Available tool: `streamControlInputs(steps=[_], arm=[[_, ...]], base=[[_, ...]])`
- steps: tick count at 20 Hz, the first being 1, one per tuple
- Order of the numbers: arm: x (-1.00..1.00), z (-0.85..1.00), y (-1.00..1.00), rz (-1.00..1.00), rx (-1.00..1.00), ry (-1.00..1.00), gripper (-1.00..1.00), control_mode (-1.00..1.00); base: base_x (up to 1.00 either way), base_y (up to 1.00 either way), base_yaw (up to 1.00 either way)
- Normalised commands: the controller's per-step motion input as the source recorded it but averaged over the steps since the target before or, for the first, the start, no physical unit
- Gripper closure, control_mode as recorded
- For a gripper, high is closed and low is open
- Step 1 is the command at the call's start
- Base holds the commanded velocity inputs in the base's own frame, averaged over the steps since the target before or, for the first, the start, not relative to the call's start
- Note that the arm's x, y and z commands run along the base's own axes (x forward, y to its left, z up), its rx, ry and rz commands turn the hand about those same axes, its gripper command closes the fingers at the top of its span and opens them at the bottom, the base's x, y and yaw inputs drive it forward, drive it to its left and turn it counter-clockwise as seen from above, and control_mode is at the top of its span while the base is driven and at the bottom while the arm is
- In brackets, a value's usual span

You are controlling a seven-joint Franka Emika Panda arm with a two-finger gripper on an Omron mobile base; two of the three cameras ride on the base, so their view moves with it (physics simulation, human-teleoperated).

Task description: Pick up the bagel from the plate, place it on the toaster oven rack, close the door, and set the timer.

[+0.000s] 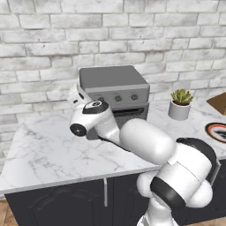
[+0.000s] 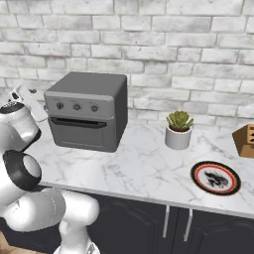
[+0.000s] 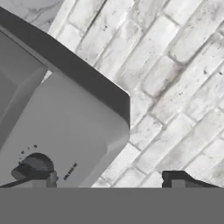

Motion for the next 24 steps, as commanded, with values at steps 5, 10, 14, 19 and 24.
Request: streamControlInputs(steps=[5,10,14,19,24], arm=[[-0.89,0.93,0.03,0.01,0.00,-0.16,-1.00,-1.00],[-0.76,0.46,0.00,-0.08,0.13,0.12,-1.00,-1.00],[-0.44,0.25,0.00,-0.22,0.41,0.32,-1.00,-1.00],[-0.17,0.08,0.02,-0.25,0.54,0.37,-1.00,-1.00],[-0.01,-0.01,0.21,-0.33,0.46,0.22,-1.00,-1.00]], base=[[0.00,0.00,0.00],[0.00,0.00,0.00],[0.00,0.00,0.00],[0.00,0.00,0.00],[0.00,0.00,0.00]])
